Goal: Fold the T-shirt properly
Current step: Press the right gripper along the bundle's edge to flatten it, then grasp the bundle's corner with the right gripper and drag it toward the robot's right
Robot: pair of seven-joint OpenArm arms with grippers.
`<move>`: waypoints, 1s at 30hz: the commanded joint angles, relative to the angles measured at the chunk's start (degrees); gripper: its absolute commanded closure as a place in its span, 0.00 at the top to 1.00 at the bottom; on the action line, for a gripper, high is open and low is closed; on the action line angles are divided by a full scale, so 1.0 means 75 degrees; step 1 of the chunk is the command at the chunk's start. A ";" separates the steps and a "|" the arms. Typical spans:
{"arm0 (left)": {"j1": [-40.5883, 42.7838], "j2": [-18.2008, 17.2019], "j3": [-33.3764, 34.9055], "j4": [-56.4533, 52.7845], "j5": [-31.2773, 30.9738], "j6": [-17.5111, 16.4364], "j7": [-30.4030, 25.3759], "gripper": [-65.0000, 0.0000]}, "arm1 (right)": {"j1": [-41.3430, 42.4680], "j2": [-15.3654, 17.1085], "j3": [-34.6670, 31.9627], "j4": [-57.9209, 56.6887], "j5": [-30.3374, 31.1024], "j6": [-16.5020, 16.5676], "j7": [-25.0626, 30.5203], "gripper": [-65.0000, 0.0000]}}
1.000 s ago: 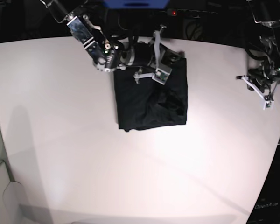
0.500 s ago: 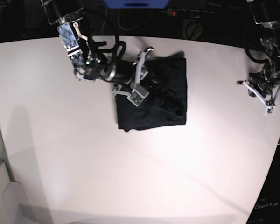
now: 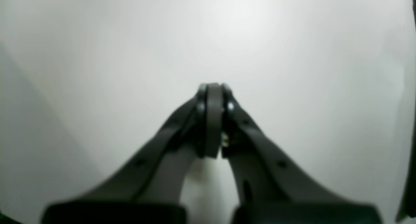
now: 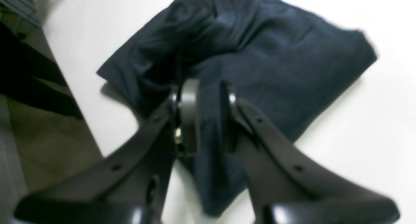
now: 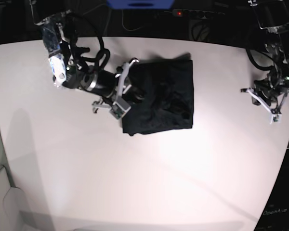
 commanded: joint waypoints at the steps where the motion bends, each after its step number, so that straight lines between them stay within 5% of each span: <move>1: -0.0045 -0.0145 -0.0050 0.0140 -0.0056 -0.0001 -0.0129 0.00 | 0.0258 -0.0134 0.0021 0.0030 0.0124 0.0021 0.0213 0.20; 19: 0.0283 -0.0169 -0.0050 0.0105 0.0002 -0.0001 -0.0188 0.00 | 0.1090 -0.0661 -0.0038 -0.1728 0.0124 0.0057 0.0611 0.20; 30: 0.0236 -0.0157 -0.0050 0.0093 0.0002 -0.0001 -0.0188 0.00 | 0.0973 -0.1283 -0.1515 -0.2314 0.0112 0.0057 0.0717 0.20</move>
